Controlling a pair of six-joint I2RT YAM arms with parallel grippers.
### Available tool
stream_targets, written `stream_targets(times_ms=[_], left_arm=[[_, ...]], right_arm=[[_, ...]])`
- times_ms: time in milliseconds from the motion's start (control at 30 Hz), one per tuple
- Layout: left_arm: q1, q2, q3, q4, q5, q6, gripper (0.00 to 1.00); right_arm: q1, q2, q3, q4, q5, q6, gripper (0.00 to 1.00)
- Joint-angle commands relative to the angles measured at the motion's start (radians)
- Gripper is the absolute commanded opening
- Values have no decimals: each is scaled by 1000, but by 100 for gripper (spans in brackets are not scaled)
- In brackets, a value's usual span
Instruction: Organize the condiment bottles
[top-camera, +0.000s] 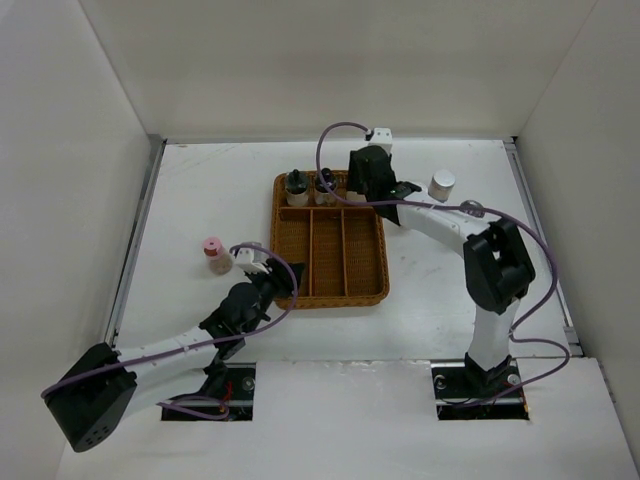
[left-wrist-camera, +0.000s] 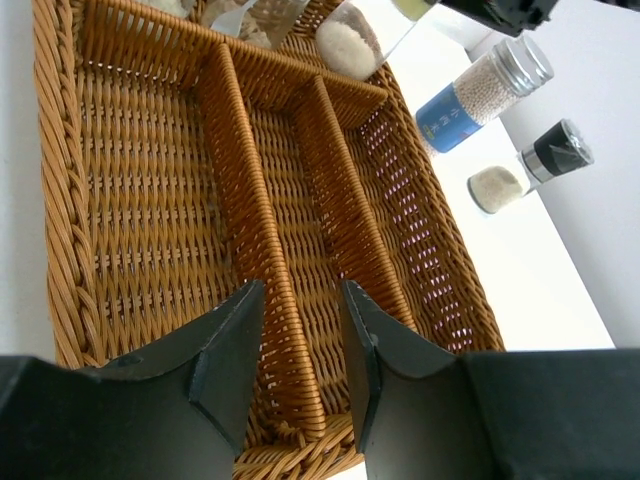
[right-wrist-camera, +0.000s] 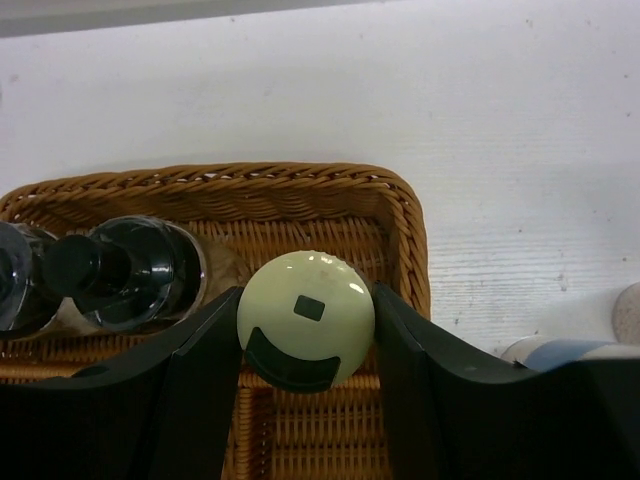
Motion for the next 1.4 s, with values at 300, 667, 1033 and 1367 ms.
stream_targets(times_ms=[300,667,1033,1367], left_arm=[[32,-20,-1,47,24,-18,37],[52,-7,69,-83,-15,9,36],[22,-165,310,-593,-242,64,59],[114,-138,546,-1048,-569,73,77]], right_arm=[[0,92,50,80,-17,48,50],[4,-134,-105,153,-43,49,80],[105,-691,-721,365,-48,123,28],[173,-796,-943,580,-49,132,47]])
